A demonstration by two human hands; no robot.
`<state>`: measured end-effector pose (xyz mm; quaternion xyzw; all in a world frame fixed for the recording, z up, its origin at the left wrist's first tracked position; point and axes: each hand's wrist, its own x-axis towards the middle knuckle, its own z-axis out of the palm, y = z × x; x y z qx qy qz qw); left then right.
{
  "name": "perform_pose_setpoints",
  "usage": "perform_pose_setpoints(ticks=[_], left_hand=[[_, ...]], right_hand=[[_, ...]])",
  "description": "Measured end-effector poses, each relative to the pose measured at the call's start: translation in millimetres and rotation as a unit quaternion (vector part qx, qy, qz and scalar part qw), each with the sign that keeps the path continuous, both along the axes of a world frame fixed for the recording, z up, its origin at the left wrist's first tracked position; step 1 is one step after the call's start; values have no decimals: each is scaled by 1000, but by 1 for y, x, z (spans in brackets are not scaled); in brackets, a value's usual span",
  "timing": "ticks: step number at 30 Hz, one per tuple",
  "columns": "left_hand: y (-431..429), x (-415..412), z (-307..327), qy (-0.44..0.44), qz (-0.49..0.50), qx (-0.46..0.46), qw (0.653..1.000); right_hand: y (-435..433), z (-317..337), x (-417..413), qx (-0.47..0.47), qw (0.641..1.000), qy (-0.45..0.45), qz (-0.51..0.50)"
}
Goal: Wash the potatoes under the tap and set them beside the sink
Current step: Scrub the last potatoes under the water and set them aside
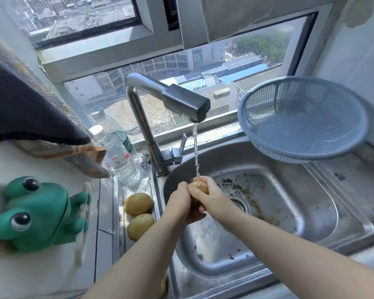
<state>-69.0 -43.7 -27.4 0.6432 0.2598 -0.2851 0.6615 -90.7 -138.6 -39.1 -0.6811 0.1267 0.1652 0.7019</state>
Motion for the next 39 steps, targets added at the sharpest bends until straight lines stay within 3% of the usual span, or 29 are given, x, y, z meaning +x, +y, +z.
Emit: perform_pose_setpoints(ticks=[3, 8, 13, 19, 22, 27, 30, 33, 39], left_hand=[[-4, -5, 2, -52, -34, 31, 998], [-9, -18, 4, -140, -144, 17, 980], [-3, -10, 8, -165, -133, 14, 977], [1, 5, 5, -33, -25, 18, 999], [-2, 9, 10, 3, -33, 27, 999], [-4, 11, 14, -28, -101, 10, 994], [-1, 4, 9, -70, -128, 25, 989], [-3, -10, 1, -118, -171, 41, 977], [-2, -17, -1, -157, -223, 27, 962]], right_hand=[[3, 2, 6, 22, 997, 8, -79], [5, 9, 18, 87, 969, 109, -202], [4, 18, 11, 77, 982, 72, -157], [-12, 5, 0, 1, 1000, -7, -4], [-20, 3, -4, -80, 993, -52, 63], [-24, 2, -3, -84, 991, -101, 0], [-21, -1, 4, -72, 995, -68, -33], [-17, 1, 17, -27, 993, 20, -109], [-14, 3, 25, -40, 986, 91, -135]])
